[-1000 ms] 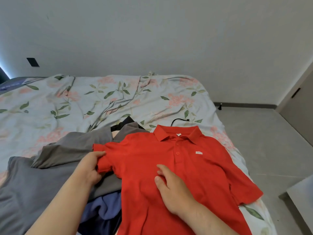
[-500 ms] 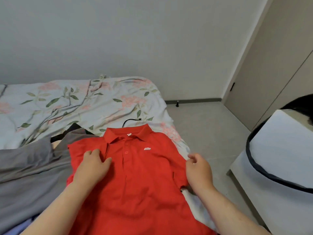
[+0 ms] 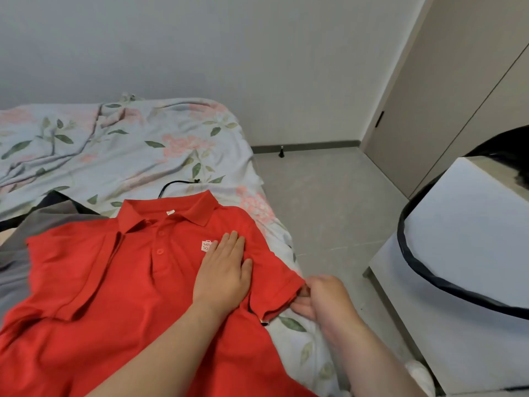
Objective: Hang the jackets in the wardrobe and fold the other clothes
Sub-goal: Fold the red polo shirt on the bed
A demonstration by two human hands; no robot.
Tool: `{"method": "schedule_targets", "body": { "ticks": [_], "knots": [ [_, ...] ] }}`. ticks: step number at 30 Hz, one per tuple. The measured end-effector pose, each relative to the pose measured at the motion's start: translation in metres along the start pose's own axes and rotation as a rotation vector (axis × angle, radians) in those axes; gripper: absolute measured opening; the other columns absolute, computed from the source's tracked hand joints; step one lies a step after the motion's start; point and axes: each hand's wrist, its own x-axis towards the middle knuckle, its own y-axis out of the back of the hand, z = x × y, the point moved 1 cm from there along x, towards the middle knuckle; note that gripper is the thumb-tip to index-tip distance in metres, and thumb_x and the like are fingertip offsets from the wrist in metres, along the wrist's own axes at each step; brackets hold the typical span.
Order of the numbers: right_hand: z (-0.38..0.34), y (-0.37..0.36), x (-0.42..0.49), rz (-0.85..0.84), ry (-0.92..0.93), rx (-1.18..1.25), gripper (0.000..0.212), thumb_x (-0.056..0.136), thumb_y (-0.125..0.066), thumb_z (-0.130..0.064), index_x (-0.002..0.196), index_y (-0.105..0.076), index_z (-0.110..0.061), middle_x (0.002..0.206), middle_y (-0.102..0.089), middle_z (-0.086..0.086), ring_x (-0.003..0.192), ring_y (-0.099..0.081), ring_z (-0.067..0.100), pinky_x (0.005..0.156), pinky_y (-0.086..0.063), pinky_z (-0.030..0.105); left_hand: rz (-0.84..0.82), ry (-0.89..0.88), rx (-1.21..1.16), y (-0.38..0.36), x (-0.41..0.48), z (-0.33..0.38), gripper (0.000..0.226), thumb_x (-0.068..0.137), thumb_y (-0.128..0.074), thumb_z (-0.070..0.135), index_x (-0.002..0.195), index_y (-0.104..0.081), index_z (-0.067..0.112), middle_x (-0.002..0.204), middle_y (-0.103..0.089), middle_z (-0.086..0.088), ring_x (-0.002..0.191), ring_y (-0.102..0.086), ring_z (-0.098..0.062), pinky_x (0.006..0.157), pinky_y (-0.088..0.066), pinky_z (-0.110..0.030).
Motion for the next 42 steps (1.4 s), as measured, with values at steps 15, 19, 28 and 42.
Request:
{"method": "schedule_targets", "body": {
  "ticks": [15,19,28,42],
  "knots": [
    [-0.017,0.008,0.072,0.157,0.253,0.084,0.007,0.089,-0.065,-0.005,0.096,-0.062,-0.005,0.101,-0.069,0.026,0.081,-0.067,0.03,0.076,-0.057,0.045,-0.038,-0.053,0.106,-0.008,0.0,0.006,0.094,0.081,-0.032,0.074,0.156,-0.021,0.019,0.163,-0.012,-0.007,0.151,-0.003,-0.017,0.123,-0.007,-0.039],
    [-0.013,0.008,0.065,-0.186,-0.249,0.373,0.054,0.093,-0.056,-0.05,0.091,-0.078,-0.001,0.089,-0.075,0.022,0.07,-0.074,0.032,0.05,-0.058,0.039,-0.112,-0.117,0.183,-0.008,0.002,0.007,0.094,0.075,-0.04,0.082,0.152,-0.035,0.029,0.16,-0.024,-0.01,0.15,-0.014,-0.025,0.12,-0.013,-0.047],
    [-0.028,0.015,0.08,-0.118,0.12,0.3,0.014,0.092,-0.058,0.004,0.097,-0.064,-0.008,0.08,-0.072,0.01,0.062,-0.068,0.014,0.056,-0.055,0.026,-0.097,-0.23,0.222,-0.005,-0.002,0.01,0.101,0.07,-0.047,0.083,0.151,-0.038,0.022,0.157,-0.032,-0.009,0.148,-0.023,-0.027,0.115,-0.016,-0.053],
    [-0.008,0.005,0.073,-0.06,0.003,0.3,0.021,0.089,-0.067,-0.007,0.11,-0.068,-0.006,0.102,-0.073,0.02,0.097,-0.07,0.037,0.089,-0.055,0.055,-0.283,-0.206,0.278,-0.011,0.038,0.035,0.122,0.061,-0.023,0.095,0.158,-0.009,0.023,0.165,-0.007,0.003,0.152,0.003,-0.018,0.119,0.013,-0.05]
  ]
}}
